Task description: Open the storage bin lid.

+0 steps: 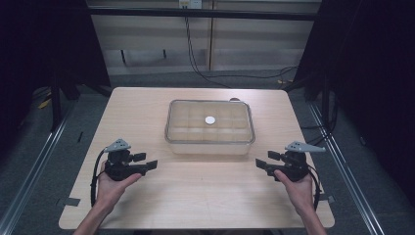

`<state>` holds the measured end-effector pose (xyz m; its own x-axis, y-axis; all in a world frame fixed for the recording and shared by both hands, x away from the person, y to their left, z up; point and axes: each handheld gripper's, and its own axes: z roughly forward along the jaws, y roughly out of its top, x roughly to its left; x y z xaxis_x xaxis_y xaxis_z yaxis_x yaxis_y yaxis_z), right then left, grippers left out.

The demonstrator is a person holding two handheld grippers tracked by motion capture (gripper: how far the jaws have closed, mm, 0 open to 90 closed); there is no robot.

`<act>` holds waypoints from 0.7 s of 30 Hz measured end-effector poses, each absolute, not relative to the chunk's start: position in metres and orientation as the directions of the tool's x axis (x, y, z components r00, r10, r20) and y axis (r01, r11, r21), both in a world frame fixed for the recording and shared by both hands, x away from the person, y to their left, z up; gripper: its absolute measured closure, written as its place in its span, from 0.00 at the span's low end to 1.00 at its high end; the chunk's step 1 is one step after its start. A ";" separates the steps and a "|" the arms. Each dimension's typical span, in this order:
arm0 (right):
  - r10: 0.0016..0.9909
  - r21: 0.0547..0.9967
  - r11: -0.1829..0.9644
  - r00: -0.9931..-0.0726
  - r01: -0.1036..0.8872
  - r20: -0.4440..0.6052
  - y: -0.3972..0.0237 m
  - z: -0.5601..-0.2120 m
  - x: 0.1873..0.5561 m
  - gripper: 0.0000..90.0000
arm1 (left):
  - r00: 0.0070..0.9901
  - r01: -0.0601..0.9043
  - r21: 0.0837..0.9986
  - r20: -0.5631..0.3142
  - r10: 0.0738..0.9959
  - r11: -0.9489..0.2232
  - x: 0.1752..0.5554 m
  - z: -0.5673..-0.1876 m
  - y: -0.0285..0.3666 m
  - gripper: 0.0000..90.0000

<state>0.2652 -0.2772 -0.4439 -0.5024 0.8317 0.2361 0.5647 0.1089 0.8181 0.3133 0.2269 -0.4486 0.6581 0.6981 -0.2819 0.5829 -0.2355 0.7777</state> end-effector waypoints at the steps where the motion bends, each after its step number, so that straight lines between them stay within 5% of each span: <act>1: 0.830 0.816 0.116 -0.506 0.566 0.233 -0.276 -0.441 0.271 0.34 | 0.651 0.583 0.779 -0.281 0.705 -0.229 0.318 -0.445 0.227 0.35; 8: 0.826 0.796 0.127 -0.508 0.592 0.246 -0.272 -0.440 0.287 0.26 | 0.654 0.572 0.789 -0.273 0.706 -0.224 0.332 -0.432 0.230 0.33; 21: 0.818 0.790 0.107 -0.505 0.603 0.274 -0.274 -0.429 0.312 0.29 | 0.668 0.594 0.762 -0.289 0.686 -0.258 0.347 -0.431 0.215 0.31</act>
